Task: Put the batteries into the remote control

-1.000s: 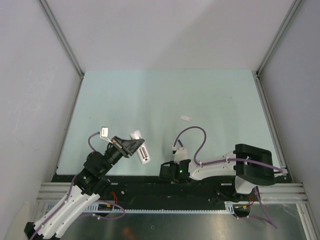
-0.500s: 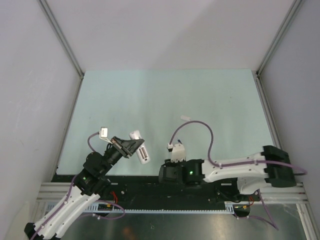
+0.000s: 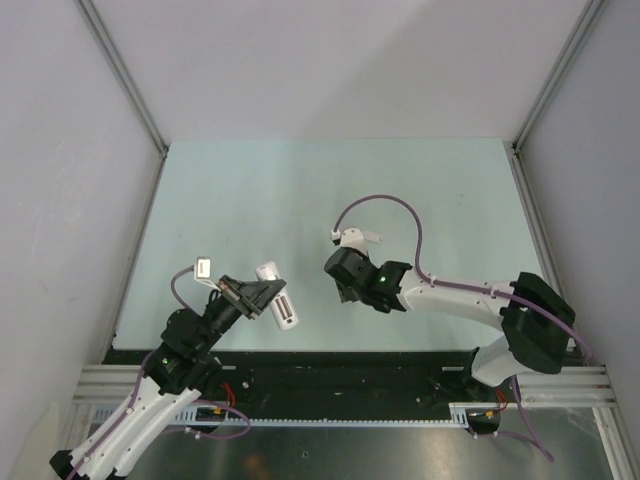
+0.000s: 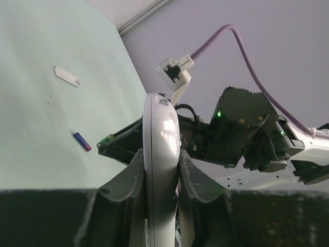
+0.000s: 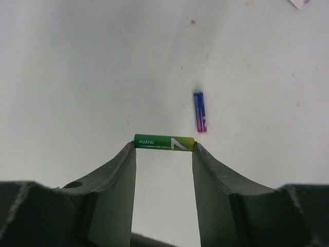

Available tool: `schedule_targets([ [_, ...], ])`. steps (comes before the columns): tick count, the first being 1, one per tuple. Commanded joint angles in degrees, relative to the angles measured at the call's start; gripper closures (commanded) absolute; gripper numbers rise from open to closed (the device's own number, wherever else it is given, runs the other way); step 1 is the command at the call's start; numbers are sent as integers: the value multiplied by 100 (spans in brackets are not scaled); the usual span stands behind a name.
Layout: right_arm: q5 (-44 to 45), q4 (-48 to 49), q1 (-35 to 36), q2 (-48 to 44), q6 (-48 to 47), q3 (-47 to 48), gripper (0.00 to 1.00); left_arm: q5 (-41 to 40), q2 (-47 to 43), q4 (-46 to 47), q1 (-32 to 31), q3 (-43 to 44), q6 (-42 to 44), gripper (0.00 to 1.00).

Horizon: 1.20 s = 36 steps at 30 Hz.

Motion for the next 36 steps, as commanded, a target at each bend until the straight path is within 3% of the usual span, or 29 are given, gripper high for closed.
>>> schedule_targets([
  [1,-632,968,-251,246,-265,20,100,40,2,-38,40,271,176,100],
  [13,-361,873,-207,1019,1614,29,100,31,-24,-73,40,201,229,100],
  [19,-360,977,-278,1345,1995,29,100,14,-68,-73,40,122,185,100],
  [25,-659,1180,-286,1442,986,126,100,31,-42,-73,40,149,211,100],
  [29,-1298,1215,-287,1451,-540,187,100,31,-42,-73,40,149,255,100],
  [36,-1494,671,-164,1477,-2159,424,100,-22,-121,-82,40,210,431,100],
])
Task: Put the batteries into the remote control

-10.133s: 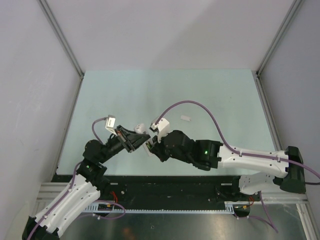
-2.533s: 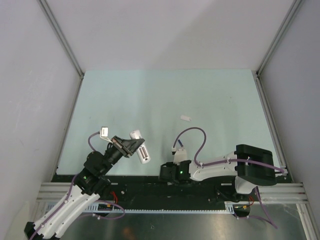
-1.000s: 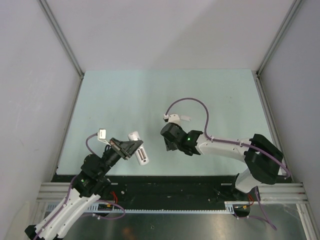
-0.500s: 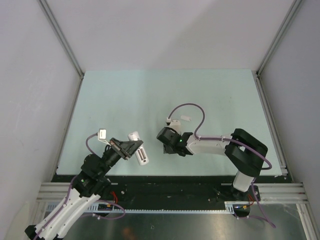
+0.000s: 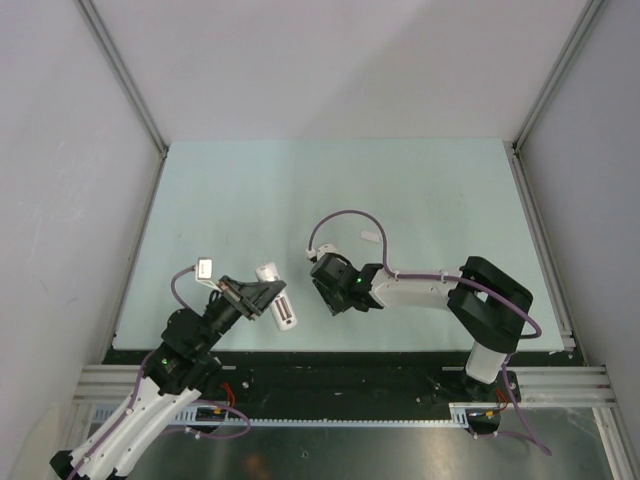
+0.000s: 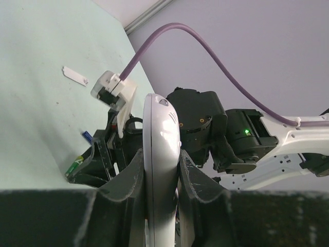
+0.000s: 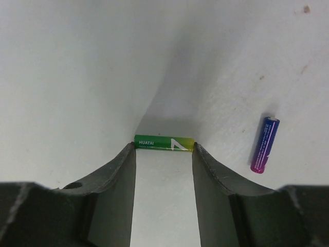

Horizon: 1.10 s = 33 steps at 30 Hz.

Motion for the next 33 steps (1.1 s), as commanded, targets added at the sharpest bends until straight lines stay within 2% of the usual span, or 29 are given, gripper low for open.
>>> schedule_targets([
  [1,-191,-363,94,56,-1541,409,100,-13,-101,122,40,199,214,100],
  [11,-823,-224,227,3,-3414,576,100,31,-207,122,40,155,250,100],
  [16,-1333,-127,-98,82,-3512,638,100,31,-206,121,40,129,232,100],
  [22,-1843,-320,-415,258,-3450,656,88,40,-206,122,40,155,241,100],
  [33,-1791,-408,-468,399,-3266,656,72,5,-189,121,40,138,232,100],
])
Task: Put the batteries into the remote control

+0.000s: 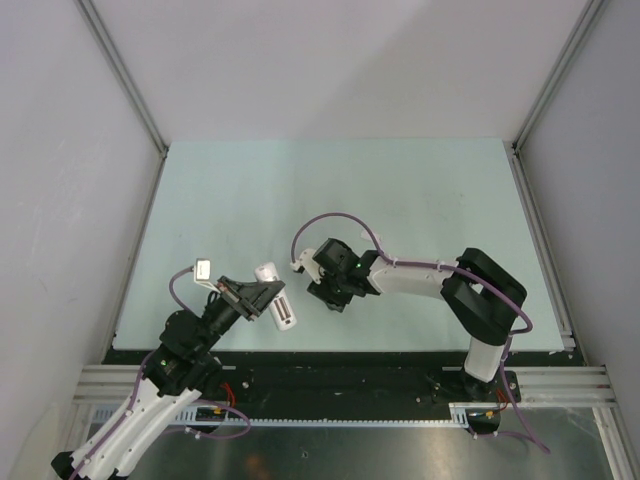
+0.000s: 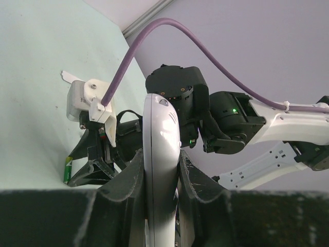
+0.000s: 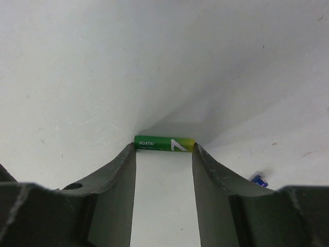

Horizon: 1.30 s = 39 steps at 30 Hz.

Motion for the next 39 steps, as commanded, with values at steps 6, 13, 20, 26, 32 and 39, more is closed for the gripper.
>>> schedule_targets([
  [6,190,-148,48,-122,171,173,62,14,19,150,40,138,90,100],
  [13,348,-227,127,-105,268,173,55,49,28,141,40,138,81,100],
  [20,515,-201,119,-114,399,173,34,75,28,141,40,138,99,100],
  [26,595,-130,110,-262,470,173,22,66,19,141,40,138,90,100],
  [32,927,-113,276,-815,767,225,17,57,28,150,40,173,116,100],
  [39,1993,-419,-195,-1774,3824,225,3,-4,10,141,40,217,116,100],
])
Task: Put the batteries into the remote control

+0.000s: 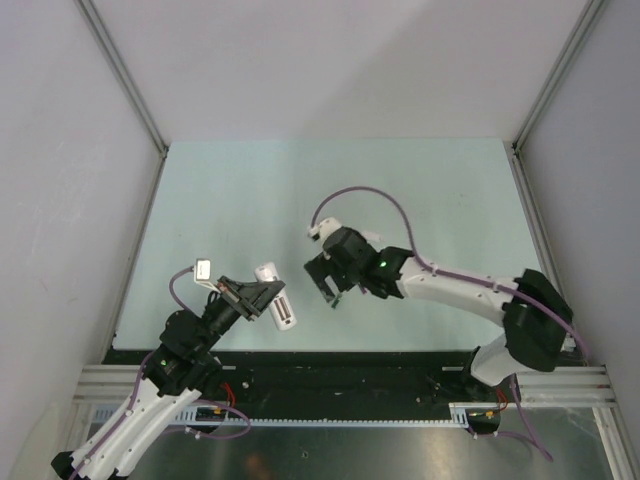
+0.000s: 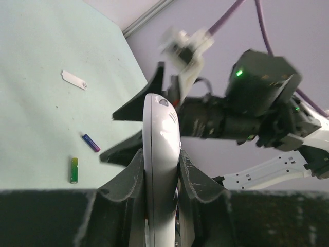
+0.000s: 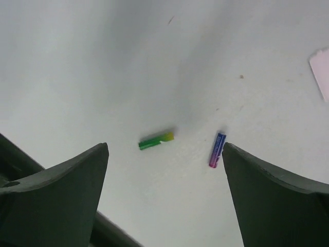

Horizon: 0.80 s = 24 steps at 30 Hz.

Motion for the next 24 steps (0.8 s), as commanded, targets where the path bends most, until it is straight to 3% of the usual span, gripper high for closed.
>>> schedule_targets([
  [1,308,-245,-665,-518,2887,188,2,-15,-5,141,40,199,105,100],
  [3,-786,-211,-1086,-457,3574,144,0,-41,-23,141,40,155,53,100],
  [5,-969,86,-1063,-570,3884,-205,0,-32,-49,150,40,138,-26,100],
  [7,-1198,1104,-905,-998,4235,-845,0,-6,-58,141,40,94,-88,100],
  [9,-849,1423,-808,-1107,4369,-963,0,2,-58,150,40,85,-97,100],
  [13,207,450,-404,-862,4860,-586,7,11,-233,141,40,76,-97,100],
  [18,1015,-202,71,-176,6222,-506,32,-50,-198,-43,40,59,-132,100],
  [24,1492,-404,291,360,7092,-497,38,-6,-295,-61,40,32,-220,100],
])
